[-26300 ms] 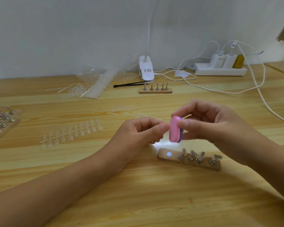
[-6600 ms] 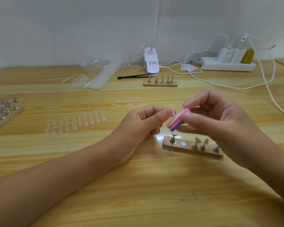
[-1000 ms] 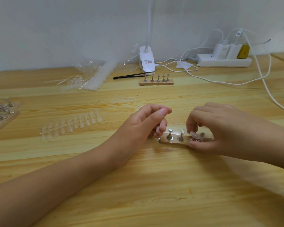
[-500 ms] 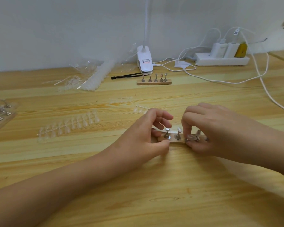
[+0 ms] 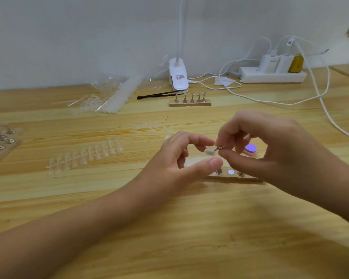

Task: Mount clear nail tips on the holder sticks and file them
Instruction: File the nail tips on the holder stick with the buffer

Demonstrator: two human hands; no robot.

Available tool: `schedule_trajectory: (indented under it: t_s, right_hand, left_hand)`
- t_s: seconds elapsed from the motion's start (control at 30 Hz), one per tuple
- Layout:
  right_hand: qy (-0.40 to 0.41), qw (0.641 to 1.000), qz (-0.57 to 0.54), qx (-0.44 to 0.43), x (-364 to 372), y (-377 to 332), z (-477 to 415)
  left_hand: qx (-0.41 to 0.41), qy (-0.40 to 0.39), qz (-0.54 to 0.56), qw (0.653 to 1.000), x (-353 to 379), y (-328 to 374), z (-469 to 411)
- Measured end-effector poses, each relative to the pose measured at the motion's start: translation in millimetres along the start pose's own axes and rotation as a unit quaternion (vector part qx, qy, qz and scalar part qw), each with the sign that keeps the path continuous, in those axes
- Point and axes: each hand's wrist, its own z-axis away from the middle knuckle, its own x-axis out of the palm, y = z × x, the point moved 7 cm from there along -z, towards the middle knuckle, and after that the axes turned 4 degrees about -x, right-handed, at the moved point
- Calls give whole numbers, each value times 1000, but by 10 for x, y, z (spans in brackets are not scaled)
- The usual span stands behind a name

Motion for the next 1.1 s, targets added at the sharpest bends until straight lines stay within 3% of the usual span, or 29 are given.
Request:
schedule_trajectory:
  t_s: [0.23,0.37,0.5,0.73,1.0,1.1]
  right_hand:
    - [32,993,-103,42,95,104,-13]
    - [20,967,-230,106,188,213,-7]
    - [12,947,-288,142,260,258,4]
    - [28,964,-231,128,248,232,2]
    - [60,997,-47,12,157,126,3]
    - [66,993,-101,9,-59,254,-28]
  left_hand:
    - [4,-39,57,998,3,57,-1]
    - [15,-51,94,994,-9,77,6]
    - [13,-54,119,991,-18,22,-16]
    - [-1,-49,161,986,-28,-18,-51]
    - [-12,-50,174,983,-32,-17,-51]
    - [-28,-45,173,983,-36,-36,-58]
